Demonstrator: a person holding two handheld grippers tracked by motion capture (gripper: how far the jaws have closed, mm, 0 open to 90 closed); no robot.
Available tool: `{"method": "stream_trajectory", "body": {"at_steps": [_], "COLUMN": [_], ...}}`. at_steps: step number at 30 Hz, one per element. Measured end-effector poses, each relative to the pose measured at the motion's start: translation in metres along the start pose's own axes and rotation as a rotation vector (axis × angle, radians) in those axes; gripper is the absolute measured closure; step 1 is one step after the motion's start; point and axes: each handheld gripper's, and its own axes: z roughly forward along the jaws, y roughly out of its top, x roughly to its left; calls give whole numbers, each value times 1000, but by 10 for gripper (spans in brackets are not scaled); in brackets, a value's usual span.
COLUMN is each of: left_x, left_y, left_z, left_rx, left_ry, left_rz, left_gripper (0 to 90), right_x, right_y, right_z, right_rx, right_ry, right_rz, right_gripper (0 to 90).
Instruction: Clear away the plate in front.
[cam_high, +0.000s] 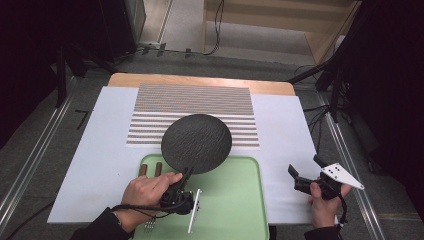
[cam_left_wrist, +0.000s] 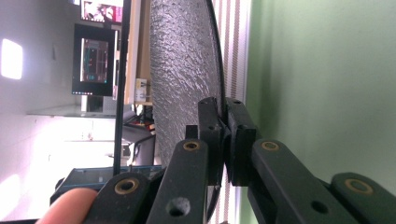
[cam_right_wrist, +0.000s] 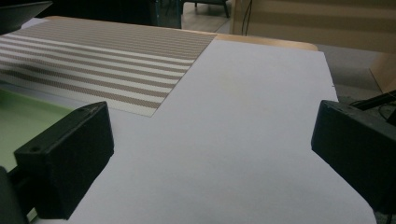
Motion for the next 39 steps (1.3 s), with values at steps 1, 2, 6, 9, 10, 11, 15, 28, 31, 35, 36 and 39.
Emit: {"method": "stream_trajectory", "body": {"at_steps": [1, 2, 6, 9, 10, 11, 15, 28, 31, 35, 36, 39], "left_x": [-1, -1, -4, -7, -8, -10, -15, -36, -39, -44, -46, -50], "left_y": [0, 1, 4, 6, 7, 7, 9, 14, 17, 21, 21, 22], "left_z": [-1, -4, -12, -18, -20, -22, -27, -46, -50, -58, -59, -61], "left_rx": [-2, -1, -8, -16, -16, -12, -18, -22, -24, -32, -35, -36], "left_ry": [0, 2, 6, 9, 9, 8, 3, -20, -29, -47, -51, -61], "left_rz": [1, 0, -1, 0, 4, 7, 1, 4, -5, -14, -16, -17], "left_gripper": [864, 863, 864, 864, 864, 863, 863, 862, 863, 862, 862, 860], "right_x": [0, 0, 0, 0, 0, 0, 0, -1, -1, -3, -3, -3], "right_y": [0, 0, 0, 0, 0, 0, 0, -1, -1, -2, -2, -2], "right_z": [0, 0, 0, 0, 0, 0, 0, 1, 1, 0, 0, 0], "right_rx": [0, 0, 1, 1, 1, 0, 1, 5, 5, 4, 4, 6], "right_ry": [0, 0, -2, -2, -2, -1, -2, -3, -3, -9, -10, -10], "right_rz": [0, 0, 1, 2, 1, 0, 1, 1, -1, 5, 4, 5], "right_gripper": [0, 0, 0, 0, 0, 0, 0, 0, 0, 0, 0, 0]}}
